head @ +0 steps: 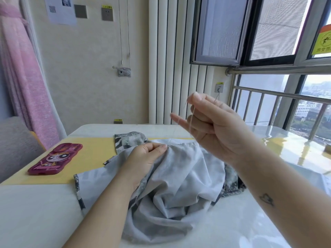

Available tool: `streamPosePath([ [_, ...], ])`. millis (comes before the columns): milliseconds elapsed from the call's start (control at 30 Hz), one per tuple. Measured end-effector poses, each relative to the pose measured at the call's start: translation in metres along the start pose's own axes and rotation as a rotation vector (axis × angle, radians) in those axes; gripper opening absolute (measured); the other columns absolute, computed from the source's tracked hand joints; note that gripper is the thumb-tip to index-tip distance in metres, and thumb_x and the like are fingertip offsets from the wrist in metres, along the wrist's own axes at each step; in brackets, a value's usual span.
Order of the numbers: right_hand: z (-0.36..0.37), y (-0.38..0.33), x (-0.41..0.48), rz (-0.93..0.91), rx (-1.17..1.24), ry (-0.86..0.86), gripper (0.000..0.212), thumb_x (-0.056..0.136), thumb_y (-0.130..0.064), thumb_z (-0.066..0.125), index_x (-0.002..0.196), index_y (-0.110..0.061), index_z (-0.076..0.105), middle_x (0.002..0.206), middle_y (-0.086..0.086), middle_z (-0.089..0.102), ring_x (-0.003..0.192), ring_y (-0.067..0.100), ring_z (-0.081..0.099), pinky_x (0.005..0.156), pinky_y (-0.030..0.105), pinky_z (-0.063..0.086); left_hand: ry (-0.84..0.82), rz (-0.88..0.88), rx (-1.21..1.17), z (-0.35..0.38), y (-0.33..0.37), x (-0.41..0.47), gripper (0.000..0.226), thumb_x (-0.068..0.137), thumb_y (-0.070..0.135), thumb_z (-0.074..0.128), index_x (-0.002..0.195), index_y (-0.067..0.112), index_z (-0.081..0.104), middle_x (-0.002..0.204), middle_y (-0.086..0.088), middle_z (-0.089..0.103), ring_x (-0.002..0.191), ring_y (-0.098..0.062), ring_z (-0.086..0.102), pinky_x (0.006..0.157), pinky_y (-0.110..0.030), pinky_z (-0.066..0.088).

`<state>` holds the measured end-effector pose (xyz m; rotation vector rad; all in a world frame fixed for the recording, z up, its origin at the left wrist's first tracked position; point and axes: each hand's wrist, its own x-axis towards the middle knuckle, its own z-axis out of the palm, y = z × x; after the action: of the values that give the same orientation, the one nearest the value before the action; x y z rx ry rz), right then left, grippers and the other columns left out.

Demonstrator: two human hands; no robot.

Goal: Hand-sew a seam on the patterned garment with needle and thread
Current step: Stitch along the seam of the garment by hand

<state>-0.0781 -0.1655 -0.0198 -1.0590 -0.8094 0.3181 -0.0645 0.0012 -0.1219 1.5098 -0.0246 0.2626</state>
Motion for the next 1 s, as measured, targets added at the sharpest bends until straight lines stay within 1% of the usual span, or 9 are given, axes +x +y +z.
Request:
streamPosePath([
  [133,-0.003,0.009,-0.004,0.448,0.337,-0.363,0.009,0.087,-0.017,0.058,0.08,-0.012,0.061,0.053,-0.008,0.016,0.04,0.004,0.019,0.071,0.031,0.059,0.016,0.003,-0.009,0.0,-0.002,0.002,0.014,0.089,0.018,0.064,0.082,0.01,0.074,0.09,-0.015,0.073,0.092,-0.031,0.066,0.093,-0.045,0.048],
  [267,-0.021,0.019,-0.021,0.823,-0.431,-0.551,0.015,0.093,-0.02,0.054,0.088,-0.013,0.066,0.05,-0.01,0.022,0.038,0.004,0.028,0.073,0.033,0.059,0.032,-0.01,-0.036,0.0,-0.001,0.002,0.014,0.087,0.02,0.066,0.077,0.015,0.074,0.086,-0.008,0.072,0.09,-0.022,0.062,0.1,-0.046,0.044],
  [333,-0.021,0.017,-0.023,0.78,-0.905,-0.384,0.018,0.094,-0.025,0.058,0.095,-0.008,0.064,0.04,-0.012,0.031,0.039,0.008,0.044,0.071,0.02,0.056,0.02,-0.012,-0.048,-0.001,0.001,0.002,0.013,0.087,0.022,0.065,0.08,0.014,0.074,0.089,-0.01,0.072,0.091,-0.022,0.064,0.102,-0.045,0.044],
  [433,-0.019,0.021,-0.015,0.467,-1.244,-0.033,0.019,0.086,-0.039,0.064,0.089,-0.02,0.065,0.037,-0.016,0.045,0.059,0.011,0.069,0.041,0.009,0.033,0.01,-0.003,-0.05,0.0,0.001,0.0,0.013,0.089,0.019,0.063,0.084,0.011,0.072,0.094,-0.015,0.073,0.092,-0.024,0.065,0.101,-0.046,0.046],
  [667,-0.018,0.053,-0.002,0.099,-1.334,0.209,0.019,0.083,-0.032,0.069,0.071,-0.019,0.065,0.037,-0.011,0.039,0.039,0.001,0.041,0.041,0.014,0.028,-0.035,0.048,0.0,0.002,0.006,-0.002,0.016,0.086,0.023,0.064,0.076,0.017,0.075,0.091,-0.011,0.074,0.092,-0.023,0.066,0.098,-0.042,0.048],
  [767,-0.017,0.047,-0.005,-0.059,-1.169,0.202,0.019,0.086,-0.024,0.068,0.069,-0.015,0.064,0.038,-0.011,0.034,0.04,0.007,0.032,0.043,0.015,0.025,-0.019,0.048,-0.003,0.0,0.005,-0.003,0.015,0.088,0.022,0.063,0.08,0.016,0.074,0.09,-0.009,0.075,0.089,-0.02,0.067,0.092,-0.038,0.05],
  [867,-0.012,0.037,-0.006,-0.145,-0.634,0.186,0.021,0.087,-0.015,0.066,0.068,-0.012,0.057,0.045,-0.012,0.036,0.043,0.005,0.027,0.049,0.014,0.036,-0.004,0.039,0.006,-0.001,0.005,-0.002,0.016,0.089,0.024,0.064,0.089,0.012,0.074,0.095,-0.012,0.074,0.091,-0.022,0.067,0.094,-0.041,0.05],
  [933,-0.007,0.032,-0.005,-0.083,-0.281,0.115,0.02,0.086,-0.011,0.062,0.071,-0.009,0.05,0.042,-0.014,0.035,0.039,0.003,0.025,0.078,0.031,0.056,0.003,0.039,0.017,0.0,0.005,-0.003,0.017,0.09,0.025,0.063,0.091,0.011,0.074,0.096,-0.012,0.074,0.091,-0.021,0.066,0.093,-0.039,0.05],
  [1000,-0.003,0.031,-0.004,0.012,-0.106,0.047,0.016,0.084,-0.011,0.059,0.073,-0.007,0.048,0.042,-0.013,0.027,0.036,0.002,0.023,0.09,0.04,0.053,-0.003,0.051,0.032,0.001,0.005,-0.004,0.016,0.091,0.024,0.062,0.092,0.012,0.073,0.096,-0.01,0.074,0.092,-0.019,0.066,0.091,-0.034,0.051],
])
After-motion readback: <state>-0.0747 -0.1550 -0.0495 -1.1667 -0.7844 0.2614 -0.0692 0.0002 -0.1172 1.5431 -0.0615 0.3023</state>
